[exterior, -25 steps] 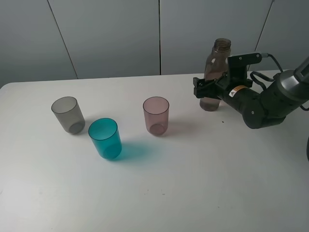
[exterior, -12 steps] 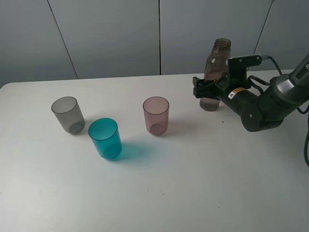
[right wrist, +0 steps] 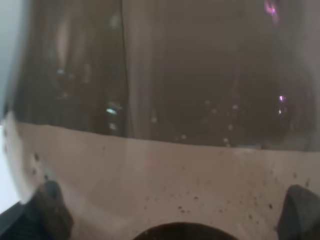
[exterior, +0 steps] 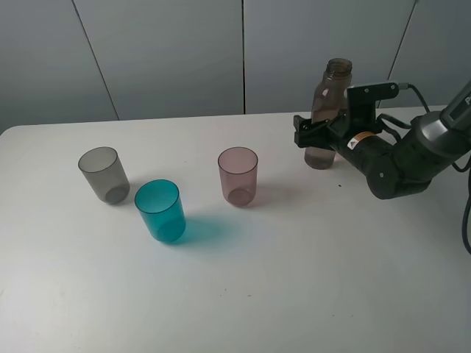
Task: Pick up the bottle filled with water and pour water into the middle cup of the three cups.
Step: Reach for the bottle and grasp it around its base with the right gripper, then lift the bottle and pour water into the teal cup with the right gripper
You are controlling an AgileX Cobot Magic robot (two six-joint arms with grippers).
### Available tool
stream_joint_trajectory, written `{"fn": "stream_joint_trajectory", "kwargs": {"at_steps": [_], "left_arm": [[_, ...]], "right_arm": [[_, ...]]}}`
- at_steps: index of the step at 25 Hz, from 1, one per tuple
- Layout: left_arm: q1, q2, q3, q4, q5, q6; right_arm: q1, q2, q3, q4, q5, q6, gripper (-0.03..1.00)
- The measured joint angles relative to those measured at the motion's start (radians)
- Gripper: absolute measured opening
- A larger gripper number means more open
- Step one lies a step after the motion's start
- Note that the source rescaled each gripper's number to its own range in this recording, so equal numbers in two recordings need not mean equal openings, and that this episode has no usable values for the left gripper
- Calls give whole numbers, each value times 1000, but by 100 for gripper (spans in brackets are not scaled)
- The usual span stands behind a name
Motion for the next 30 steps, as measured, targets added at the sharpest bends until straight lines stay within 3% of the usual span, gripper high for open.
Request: {"fn": "stream_joint_trajectory", "kwargs": {"at_steps": [1, 2, 4, 5, 18, 24, 30], "left_arm": [[0, 0, 0, 0, 0, 0], [0, 0, 0, 0, 0, 0], [0, 0, 0, 0, 0, 0], [0, 0, 0, 0, 0, 0], [0, 0, 0, 0, 0, 0], [0, 0, 0, 0, 0, 2], [0, 0, 0, 0, 0, 4]], "right_arm": [[0, 0, 0, 0, -2, 0, 90], [0, 0, 0, 0, -2, 0, 72], [0, 0, -1, 2, -7, 0, 0], [0, 0, -1, 2, -7, -1, 4], [0, -17, -1, -21, 23, -26, 4], [0, -93, -44, -170, 101, -26, 4], [33, -120, -214, -358, 234, 69, 4]]}}
